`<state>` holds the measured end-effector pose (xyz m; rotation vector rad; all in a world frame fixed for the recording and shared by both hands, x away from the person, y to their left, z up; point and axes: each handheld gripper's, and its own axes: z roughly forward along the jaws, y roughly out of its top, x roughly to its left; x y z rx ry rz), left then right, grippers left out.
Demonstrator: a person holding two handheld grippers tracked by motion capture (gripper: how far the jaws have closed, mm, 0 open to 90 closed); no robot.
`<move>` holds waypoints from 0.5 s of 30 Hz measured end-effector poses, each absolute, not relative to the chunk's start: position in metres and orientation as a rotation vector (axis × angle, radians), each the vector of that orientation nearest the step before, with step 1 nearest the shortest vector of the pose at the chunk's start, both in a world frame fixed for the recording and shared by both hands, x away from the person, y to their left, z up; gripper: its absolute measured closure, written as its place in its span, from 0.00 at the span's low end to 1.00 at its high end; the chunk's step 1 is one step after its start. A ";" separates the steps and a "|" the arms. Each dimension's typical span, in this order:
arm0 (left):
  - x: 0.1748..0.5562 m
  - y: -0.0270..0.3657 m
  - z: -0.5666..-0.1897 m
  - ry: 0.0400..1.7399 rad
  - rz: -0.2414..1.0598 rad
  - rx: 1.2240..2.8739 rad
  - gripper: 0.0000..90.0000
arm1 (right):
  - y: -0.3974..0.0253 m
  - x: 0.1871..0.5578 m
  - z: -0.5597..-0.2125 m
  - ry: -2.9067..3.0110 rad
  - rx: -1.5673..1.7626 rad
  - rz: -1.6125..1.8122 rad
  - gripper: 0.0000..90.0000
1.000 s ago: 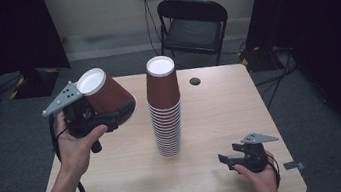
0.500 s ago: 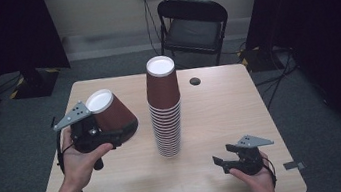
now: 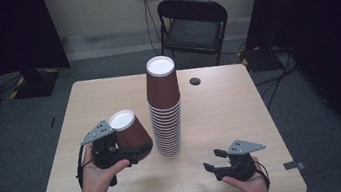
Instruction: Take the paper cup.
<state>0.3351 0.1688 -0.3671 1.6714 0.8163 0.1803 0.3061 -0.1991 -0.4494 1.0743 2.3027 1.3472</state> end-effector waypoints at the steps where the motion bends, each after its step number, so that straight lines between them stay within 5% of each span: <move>1: 0.335 0.169 -0.367 0.816 0.180 1.671 0.12 | -0.197 0.304 -0.448 2.299 1.060 1.349 0.42; 15: 0.324 0.151 -0.389 0.851 -0.040 1.638 0.13 | -0.152 0.291 -0.430 2.257 0.859 1.515 0.54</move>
